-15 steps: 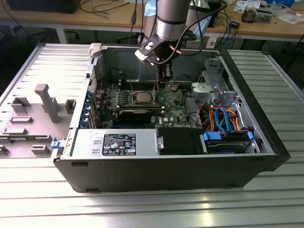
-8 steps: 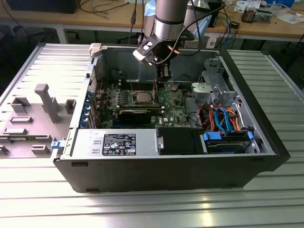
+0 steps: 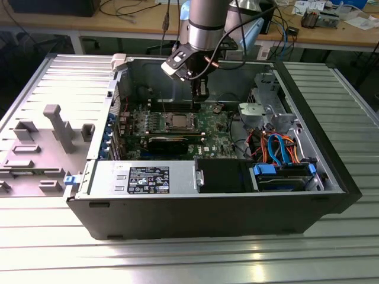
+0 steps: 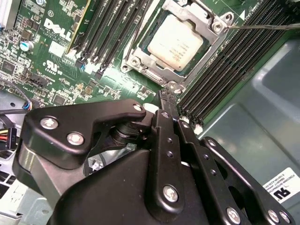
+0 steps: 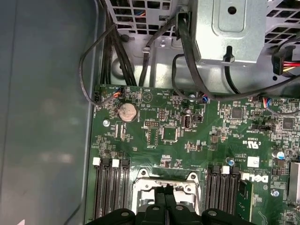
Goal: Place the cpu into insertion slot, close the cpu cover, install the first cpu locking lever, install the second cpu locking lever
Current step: 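Close the cpu cover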
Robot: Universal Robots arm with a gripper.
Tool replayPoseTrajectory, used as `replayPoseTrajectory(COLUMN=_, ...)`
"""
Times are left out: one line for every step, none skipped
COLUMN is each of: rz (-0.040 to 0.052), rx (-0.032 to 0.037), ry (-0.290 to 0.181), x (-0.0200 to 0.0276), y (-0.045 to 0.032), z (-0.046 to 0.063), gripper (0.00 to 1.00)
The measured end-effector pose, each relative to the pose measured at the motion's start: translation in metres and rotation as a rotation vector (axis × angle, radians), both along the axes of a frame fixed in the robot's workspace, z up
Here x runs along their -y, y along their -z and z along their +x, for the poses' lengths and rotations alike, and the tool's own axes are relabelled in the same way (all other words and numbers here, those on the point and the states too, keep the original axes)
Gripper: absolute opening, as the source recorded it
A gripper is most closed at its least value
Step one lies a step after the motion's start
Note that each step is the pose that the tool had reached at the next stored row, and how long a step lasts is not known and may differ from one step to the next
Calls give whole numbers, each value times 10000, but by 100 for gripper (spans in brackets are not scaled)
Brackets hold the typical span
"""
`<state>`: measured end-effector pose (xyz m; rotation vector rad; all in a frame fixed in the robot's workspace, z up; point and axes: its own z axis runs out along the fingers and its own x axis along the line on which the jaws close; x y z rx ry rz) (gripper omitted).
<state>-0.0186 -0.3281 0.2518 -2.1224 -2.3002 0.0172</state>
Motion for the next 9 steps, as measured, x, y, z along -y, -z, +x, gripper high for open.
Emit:
replayPoseTrajectory(rz=1, rx=0, ry=-3, x=0, y=2, z=-14, gripper=11)
replayPoseTrajectory(rz=0, rx=0, ry=-17, x=0, y=6, z=-44, gripper=11)
replayPoseTrajectory(rz=0, rx=0, ry=-38, x=0, y=10, z=-82, gripper=11)
replayPoseTrajectory(rz=0, rx=1, ry=-46, x=0, y=12, z=-109, gripper=11)
replayPoseTrajectory(rz=1, rx=1, ry=-48, x=-1, y=14, z=-126, gripper=11)
replayPoseTrajectory(rz=2, rx=2, ry=-50, x=-1, y=15, z=-138, gripper=11)
replayPoseTrajectory(rz=2, rx=1, ry=-53, x=-1, y=16, z=-161, gripper=11)
replayPoseTrajectory(rz=1, rx=1, ry=-57, x=0, y=16, z=-189, gripper=11)
replayPoseTrajectory(rz=1, rx=1, ry=-61, x=0, y=16, z=-221, gripper=11)
